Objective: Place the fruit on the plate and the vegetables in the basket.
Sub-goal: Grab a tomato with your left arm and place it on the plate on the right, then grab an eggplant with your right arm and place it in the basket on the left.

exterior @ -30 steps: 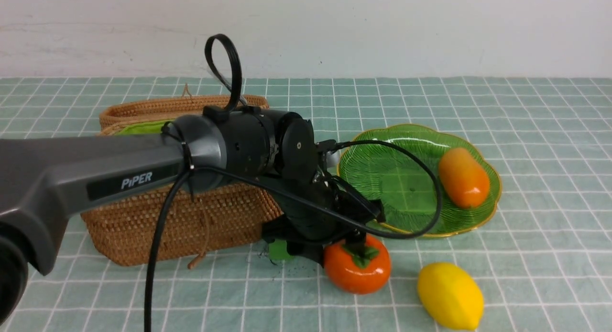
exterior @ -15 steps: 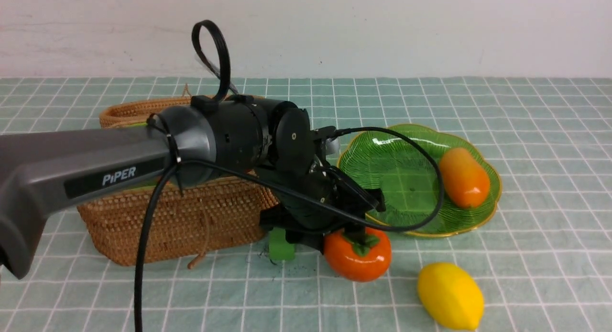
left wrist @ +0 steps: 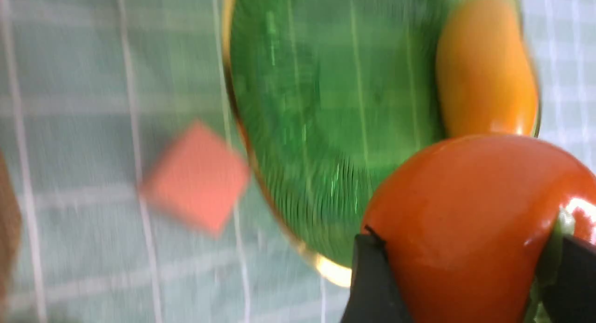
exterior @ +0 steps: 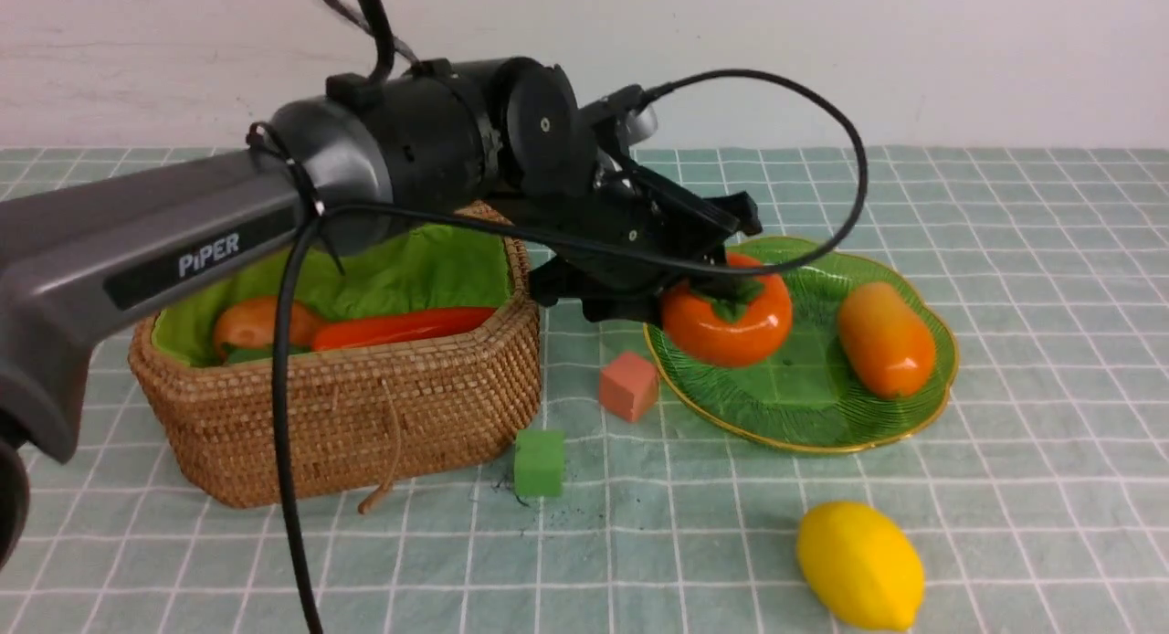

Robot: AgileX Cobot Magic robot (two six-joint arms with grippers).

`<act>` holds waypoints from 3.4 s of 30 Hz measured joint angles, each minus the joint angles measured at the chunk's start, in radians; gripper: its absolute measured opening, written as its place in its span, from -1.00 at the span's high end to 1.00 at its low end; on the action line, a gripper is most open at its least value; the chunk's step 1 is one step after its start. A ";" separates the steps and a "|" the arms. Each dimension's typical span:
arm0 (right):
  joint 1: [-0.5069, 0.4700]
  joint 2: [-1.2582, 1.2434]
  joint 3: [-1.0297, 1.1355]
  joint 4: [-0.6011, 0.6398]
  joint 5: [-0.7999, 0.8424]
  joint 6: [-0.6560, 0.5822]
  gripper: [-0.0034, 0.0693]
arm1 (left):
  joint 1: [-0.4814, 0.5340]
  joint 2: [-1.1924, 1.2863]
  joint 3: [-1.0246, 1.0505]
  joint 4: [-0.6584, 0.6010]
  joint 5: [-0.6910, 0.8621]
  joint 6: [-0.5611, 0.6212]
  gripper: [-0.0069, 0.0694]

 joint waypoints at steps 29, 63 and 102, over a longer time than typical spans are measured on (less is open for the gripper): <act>0.000 0.000 0.000 0.000 0.000 0.000 0.25 | 0.018 0.222 -0.185 -0.074 0.008 0.001 -0.46; 0.000 0.000 0.000 0.000 0.000 0.000 0.25 | 0.018 -0.711 0.149 0.475 0.597 0.053 0.66; 0.000 0.000 0.000 -0.001 0.000 0.000 0.25 | 0.138 -1.512 1.071 0.680 -0.122 -0.113 0.85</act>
